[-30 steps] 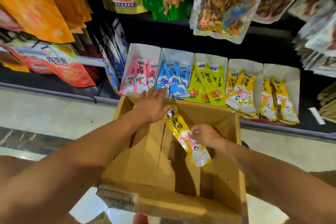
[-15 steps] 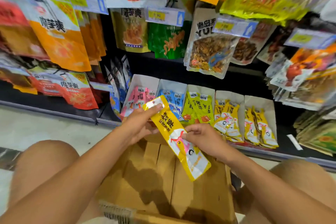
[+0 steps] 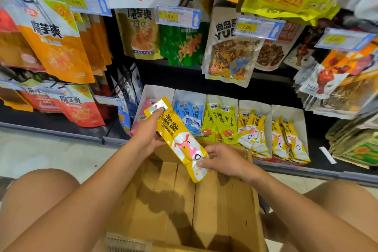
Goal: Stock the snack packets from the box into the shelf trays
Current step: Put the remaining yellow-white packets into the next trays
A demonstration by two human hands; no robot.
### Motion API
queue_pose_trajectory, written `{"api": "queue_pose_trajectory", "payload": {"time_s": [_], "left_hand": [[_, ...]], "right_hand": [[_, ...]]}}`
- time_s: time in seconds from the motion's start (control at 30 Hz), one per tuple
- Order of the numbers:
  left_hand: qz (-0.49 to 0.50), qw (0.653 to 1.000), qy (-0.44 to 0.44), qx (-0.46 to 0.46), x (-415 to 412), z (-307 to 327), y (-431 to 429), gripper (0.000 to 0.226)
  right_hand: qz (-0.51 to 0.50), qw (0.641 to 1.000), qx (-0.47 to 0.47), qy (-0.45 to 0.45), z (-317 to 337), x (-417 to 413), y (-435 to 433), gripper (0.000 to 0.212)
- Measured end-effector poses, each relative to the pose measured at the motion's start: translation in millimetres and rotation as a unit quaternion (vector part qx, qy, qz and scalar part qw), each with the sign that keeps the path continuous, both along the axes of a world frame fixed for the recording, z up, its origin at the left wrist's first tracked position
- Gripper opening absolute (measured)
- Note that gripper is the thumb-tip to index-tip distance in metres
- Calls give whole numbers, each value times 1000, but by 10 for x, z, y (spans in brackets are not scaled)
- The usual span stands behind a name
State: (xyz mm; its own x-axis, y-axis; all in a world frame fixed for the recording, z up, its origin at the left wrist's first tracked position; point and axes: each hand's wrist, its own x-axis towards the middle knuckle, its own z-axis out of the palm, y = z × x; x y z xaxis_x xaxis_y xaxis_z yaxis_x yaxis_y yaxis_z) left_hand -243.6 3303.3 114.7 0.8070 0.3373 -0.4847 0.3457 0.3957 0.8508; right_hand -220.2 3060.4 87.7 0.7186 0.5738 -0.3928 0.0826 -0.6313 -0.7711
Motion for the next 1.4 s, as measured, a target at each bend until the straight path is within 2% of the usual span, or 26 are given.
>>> {"api": "queue_pose_trajectory", "payload": {"time_s": [0.1,0.23,0.33,0.43,0.53,0.6,0.7,0.83,0.97,1.0,1.07,1.13,1.23,1.33,1.4], "left_hand": [[22,1000,-10,11,91,-11,-12,22],[53,995,-34,82,264,-19,-94,22],[41,990,-64,123,404,27,-258,24],[15,985,-76,152,595,140,-533,31],[-11,983,-76,166,835,180,-919,39],[-34,979,-80,183,968,195,-1248,47],[-64,975,-86,193,1177,175,-1730,51],[-80,978,-76,179,1444,-11,-2241,62],[-156,961,-87,213,1627,-207,-2692,51],[-195,941,-102,258,1662,-294,-2774,48],[-276,880,-123,367,1664,-505,-2856,41],[-311,815,-143,467,1652,-817,-2819,51],[-364,684,-132,618,1620,-1296,-2662,52],[-407,577,-128,697,1557,-1667,-2496,52],[-435,527,-134,718,1496,-1848,-2428,56]], "right_hand": [[-16,1000,-5,-19,16,61,-19,22],[-55,998,-8,-15,66,110,-83,26],[-77,996,-21,-32,101,132,-211,40],[-91,992,-47,-77,266,156,-403,35],[-102,970,-116,-186,408,247,-639,82],[-100,938,-168,-286,415,369,-824,97],[-97,902,-228,-354,435,587,-1135,96],[-120,908,-236,-324,383,827,-1563,92],[-109,915,-267,-281,226,1070,-2040,77],[-107,920,-272,-262,196,1127,-2170,74],[-111,925,-286,-226,67,1249,-2458,69],[-140,926,-289,-197,-119,1349,-2740,69],[-183,929,-291,-138,-508,1531,-3077,78],[-215,921,-318,-65,-842,1783,-3246,79],[-235,915,-327,-29,-1025,1984,-3295,79]]}}
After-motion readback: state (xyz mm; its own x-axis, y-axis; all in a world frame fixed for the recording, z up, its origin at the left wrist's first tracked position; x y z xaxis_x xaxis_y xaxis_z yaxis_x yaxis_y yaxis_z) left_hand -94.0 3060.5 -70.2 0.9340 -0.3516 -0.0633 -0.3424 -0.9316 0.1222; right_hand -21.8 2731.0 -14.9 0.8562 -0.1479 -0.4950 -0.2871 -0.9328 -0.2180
